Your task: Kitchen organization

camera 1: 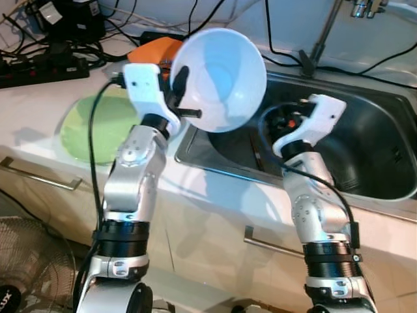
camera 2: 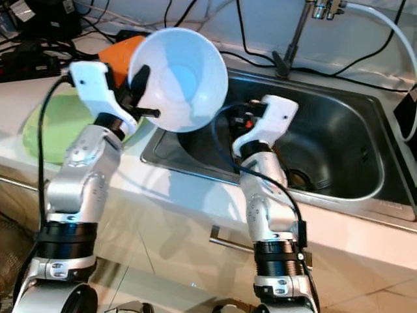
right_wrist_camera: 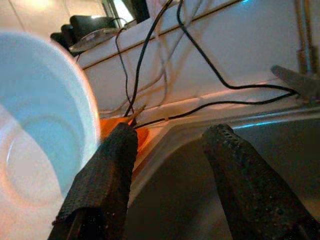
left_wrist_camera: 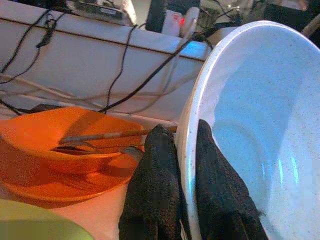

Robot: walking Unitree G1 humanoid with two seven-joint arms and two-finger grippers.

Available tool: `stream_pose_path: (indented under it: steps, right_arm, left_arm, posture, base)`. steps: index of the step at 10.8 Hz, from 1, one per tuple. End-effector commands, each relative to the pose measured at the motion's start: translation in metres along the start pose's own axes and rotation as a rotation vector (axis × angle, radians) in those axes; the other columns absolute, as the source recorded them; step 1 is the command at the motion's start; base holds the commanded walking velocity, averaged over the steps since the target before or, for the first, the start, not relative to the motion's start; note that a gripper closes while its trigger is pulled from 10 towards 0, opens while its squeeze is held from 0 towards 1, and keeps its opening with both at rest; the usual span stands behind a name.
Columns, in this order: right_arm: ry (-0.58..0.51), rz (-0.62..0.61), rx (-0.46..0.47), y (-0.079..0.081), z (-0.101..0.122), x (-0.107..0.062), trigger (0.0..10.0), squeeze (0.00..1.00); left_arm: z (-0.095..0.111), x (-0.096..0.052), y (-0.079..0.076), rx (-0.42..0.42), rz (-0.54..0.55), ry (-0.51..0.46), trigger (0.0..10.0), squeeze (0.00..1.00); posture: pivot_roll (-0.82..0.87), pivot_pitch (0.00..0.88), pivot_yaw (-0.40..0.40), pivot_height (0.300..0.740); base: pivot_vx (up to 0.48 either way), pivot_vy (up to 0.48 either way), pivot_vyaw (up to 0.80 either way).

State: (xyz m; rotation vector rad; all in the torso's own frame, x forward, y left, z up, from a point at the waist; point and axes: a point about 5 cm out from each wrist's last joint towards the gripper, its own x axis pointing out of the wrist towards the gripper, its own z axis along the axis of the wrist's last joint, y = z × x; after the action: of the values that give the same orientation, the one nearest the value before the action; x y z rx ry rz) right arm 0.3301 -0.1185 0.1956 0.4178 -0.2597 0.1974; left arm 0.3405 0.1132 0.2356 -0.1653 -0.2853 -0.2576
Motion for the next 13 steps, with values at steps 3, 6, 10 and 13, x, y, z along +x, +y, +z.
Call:
stream_pose_path:
  steps: [3, 6, 10, 13]
  right_arm:
    - [0.004, -0.012, 0.016, -0.004, 0.005, -0.003, 10.0, 0.00]
    - [0.023, 0.032, 0.048, 0.003, 0.004, -0.003, 10.0, 0.00]
    - [0.054, 0.165, 0.142, 0.018, 0.004, -0.006, 10.0, 0.00]
    - [0.082, 0.211, 0.148, 0.023, -0.001, -0.009, 10.0, 0.00]
  left_arm:
    - [0.015, 0.001, 0.017, 0.053, 0.129, -0.098, 10.0, 0.00]
    - [0.007, 0.003, 0.010, 0.062, 0.101, -0.074, 10.0, 0.00]
    - [0.004, 0.004, 0.006, 0.054, 0.075, -0.063, 10.0, 0.00]
    - [0.003, 0.003, -0.006, 0.004, -0.016, -0.065, 10.0, 0.00]
  posture:
    - [0.03, 0.058, -0.019, 0.740]
    - [0.03, 0.062, -0.022, 0.740]
    - [0.03, 0.064, -0.020, 0.740]
    - [0.04, 0.064, -0.020, 0.740]
  base:
    - [0.000, 0.000, 0.00]
    - [0.000, 0.000, 0.00]
    - [0.000, 0.000, 0.00]
    - [0.000, 0.000, 0.00]
